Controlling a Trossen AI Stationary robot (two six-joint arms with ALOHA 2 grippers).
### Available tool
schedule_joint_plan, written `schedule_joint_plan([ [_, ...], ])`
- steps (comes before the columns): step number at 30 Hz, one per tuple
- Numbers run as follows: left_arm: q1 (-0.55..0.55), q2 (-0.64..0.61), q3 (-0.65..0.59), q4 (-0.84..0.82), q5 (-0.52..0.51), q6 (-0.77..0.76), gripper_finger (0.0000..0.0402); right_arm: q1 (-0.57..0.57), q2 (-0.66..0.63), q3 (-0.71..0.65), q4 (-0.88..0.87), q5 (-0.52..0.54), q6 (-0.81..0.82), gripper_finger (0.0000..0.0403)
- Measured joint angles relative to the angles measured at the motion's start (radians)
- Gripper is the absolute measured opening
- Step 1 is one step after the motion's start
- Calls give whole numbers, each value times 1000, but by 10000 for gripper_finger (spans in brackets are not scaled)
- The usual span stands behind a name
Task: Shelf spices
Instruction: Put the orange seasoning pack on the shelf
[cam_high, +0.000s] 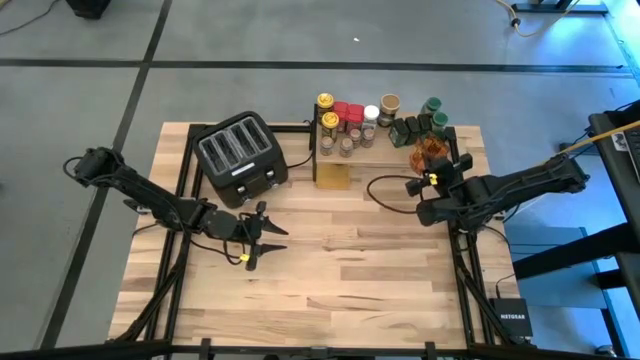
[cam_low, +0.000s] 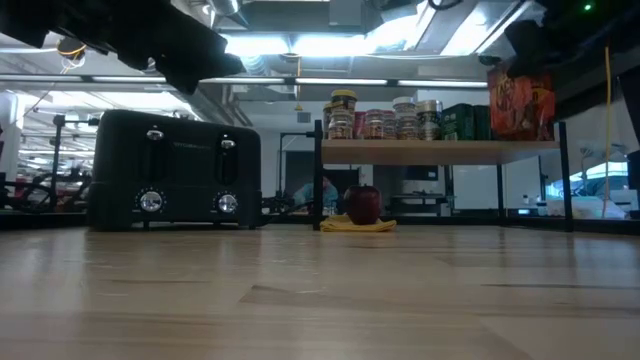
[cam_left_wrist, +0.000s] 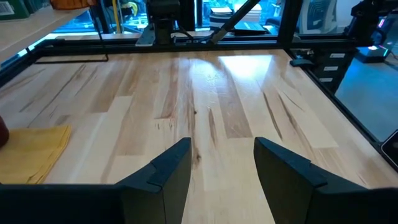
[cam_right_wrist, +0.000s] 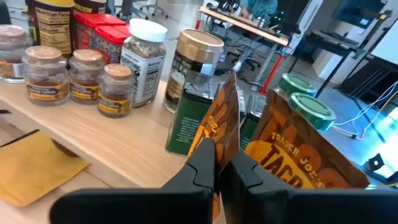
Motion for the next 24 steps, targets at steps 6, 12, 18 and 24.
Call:
schedule_joint_plan([
  [6, 0, 0, 0, 27, 0, 27, 169, -35, 0, -21, -7, 1, 0, 9],
  [12, 0, 0, 0, 31, 0, 26, 169, -80, 0, -26, 0, 0, -69, 10],
  [18, 0, 0, 0, 33, 0, 26, 169, -80, 0, -26, -1, 5, -99, 10],
  [24, 0, 0, 0, 34, 0, 25, 169, -80, 0, -26, 21, 37, -104, 11],
])
